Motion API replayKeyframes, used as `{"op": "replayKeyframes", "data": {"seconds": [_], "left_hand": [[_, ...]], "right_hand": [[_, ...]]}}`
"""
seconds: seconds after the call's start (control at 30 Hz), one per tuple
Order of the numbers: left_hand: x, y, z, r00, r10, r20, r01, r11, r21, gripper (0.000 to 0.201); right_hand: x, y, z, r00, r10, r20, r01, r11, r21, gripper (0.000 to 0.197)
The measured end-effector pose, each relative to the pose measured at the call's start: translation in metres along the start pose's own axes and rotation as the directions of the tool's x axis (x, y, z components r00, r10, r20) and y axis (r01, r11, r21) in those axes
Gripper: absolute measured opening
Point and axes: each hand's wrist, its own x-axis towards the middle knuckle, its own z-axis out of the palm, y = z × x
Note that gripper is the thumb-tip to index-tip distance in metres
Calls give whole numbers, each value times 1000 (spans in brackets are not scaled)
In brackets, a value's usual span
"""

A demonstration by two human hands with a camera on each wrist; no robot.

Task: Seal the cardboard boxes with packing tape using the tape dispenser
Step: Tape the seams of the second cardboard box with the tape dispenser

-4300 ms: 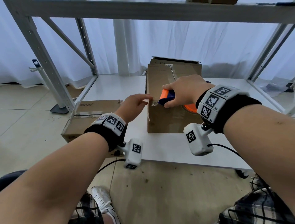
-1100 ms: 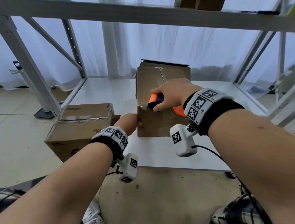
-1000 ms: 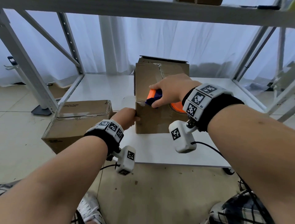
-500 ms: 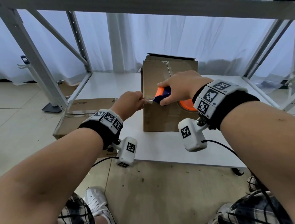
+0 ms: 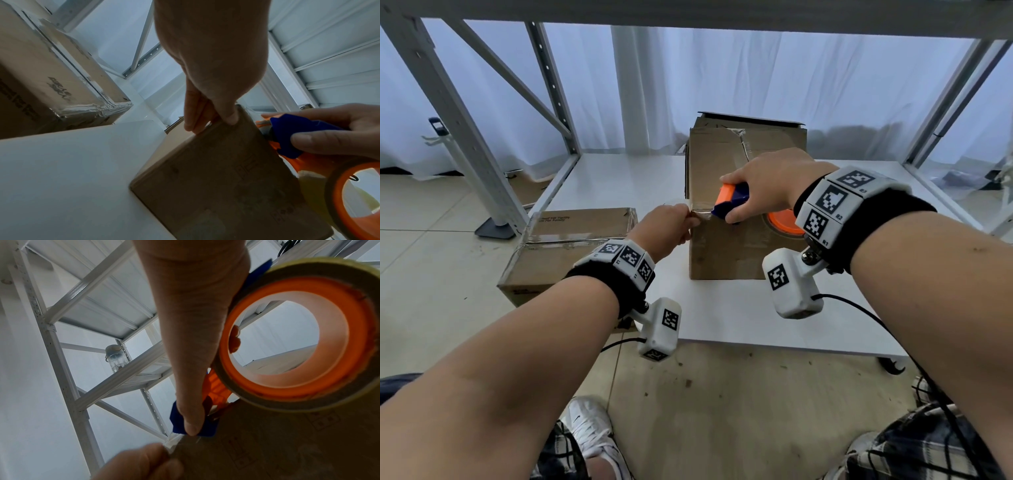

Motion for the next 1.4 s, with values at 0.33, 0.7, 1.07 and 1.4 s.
{"op": "replayKeyframes", "data": {"seconds": [0.33,0.7,1.07,1.4], "left_hand": [[-2,-5,9,991,-24,130,10,994,105,27],[-9,-1,-24,946,307,-102,-305,952,38,30],[5,3,-10,931,181,-317,-239,958,-156,14],[3,-10,-4,866,403,-295,-392,915,100,23]], "right_hand": [[-1,0,1,1000,-2,-9,2,1000,-8,76],[-2,0,2,1000,2,-12,-2,1000,-5,76],[1,2,3,1000,-1,-6,1,1000,-7,78],[4,3,3,1000,-9,-5,8,999,-35,79]]}}
